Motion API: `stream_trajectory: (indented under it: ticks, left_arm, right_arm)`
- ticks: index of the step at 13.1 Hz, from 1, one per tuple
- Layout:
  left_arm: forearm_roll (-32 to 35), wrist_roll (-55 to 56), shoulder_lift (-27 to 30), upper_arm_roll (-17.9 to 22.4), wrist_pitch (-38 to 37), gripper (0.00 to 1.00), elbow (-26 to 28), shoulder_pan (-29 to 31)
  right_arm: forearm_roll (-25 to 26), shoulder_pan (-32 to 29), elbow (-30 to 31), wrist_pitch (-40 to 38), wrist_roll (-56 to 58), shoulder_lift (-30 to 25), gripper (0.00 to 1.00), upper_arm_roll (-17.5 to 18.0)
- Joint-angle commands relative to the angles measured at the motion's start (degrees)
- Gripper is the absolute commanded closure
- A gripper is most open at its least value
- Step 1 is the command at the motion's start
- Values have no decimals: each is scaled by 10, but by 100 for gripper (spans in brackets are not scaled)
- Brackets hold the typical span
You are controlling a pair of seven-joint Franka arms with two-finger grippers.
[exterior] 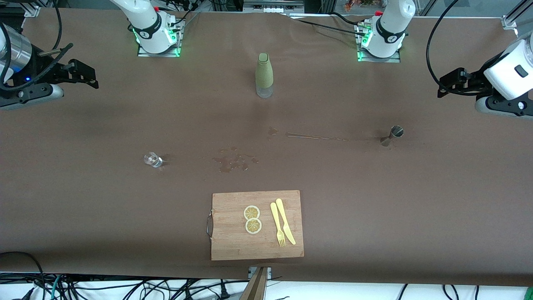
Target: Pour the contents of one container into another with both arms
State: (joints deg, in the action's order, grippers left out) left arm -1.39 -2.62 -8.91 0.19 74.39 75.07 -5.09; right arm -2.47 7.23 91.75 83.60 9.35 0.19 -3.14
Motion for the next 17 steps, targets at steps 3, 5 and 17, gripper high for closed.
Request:
stream_trajectory:
  ticks: [3,5,17]
  left_arm:
    - [-17,6,-5,2,2,0,-9,0]
    - [-18,6,-6,3,2,0,-9,0]
    - [-17,7,-7,2,2,0,-9,0]
  right_arm:
    - [0,-3,-3,-7,5,-1,0,1]
    - [1,-3,-4,-6,7,0,0,1]
    - [-7,-4,11,13,7,9,0,-6]
